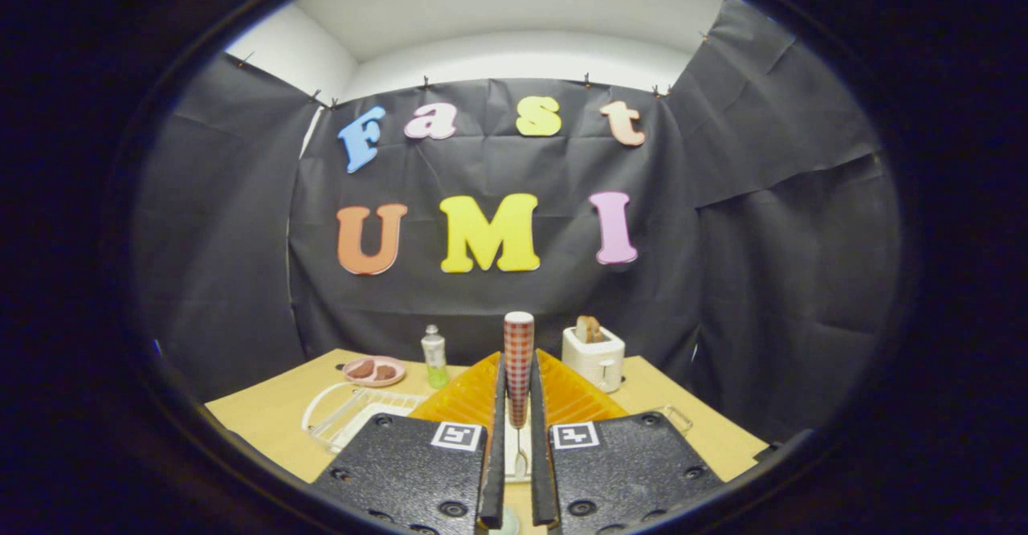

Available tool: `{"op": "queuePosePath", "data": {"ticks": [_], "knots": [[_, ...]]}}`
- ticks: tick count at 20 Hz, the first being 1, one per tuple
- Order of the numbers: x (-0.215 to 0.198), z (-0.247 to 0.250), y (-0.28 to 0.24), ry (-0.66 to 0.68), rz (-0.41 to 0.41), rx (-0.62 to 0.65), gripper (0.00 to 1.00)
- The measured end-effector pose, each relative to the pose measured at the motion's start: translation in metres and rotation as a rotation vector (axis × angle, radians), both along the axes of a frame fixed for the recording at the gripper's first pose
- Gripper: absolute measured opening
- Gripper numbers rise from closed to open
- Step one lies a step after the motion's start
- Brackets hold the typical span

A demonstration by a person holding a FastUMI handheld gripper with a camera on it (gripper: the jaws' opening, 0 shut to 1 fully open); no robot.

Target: Take the plate from the dish rack, then take the spoon from the basket and place it into the plate.

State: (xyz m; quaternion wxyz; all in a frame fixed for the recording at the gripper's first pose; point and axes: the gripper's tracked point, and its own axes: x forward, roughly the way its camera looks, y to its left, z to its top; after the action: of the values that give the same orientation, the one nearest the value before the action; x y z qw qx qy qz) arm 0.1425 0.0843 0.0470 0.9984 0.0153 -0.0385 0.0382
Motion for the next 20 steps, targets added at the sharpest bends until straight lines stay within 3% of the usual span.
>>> {"op": "queuePosePath", "data": {"ticks": [7, 12, 16, 20], "knots": [[-0.026, -0.075, 0.073, 0.037, 0.086, -0.031, 0.19], [-0.025, -0.114, 0.091, 0.047, 0.058, -0.035, 0.19], [-0.027, -0.144, 0.110, 0.141, 0.111, 0.012, 0.19], [-0.017, -0.154, 0.093, 0.205, 0.078, 0.004, 0.22]]}}
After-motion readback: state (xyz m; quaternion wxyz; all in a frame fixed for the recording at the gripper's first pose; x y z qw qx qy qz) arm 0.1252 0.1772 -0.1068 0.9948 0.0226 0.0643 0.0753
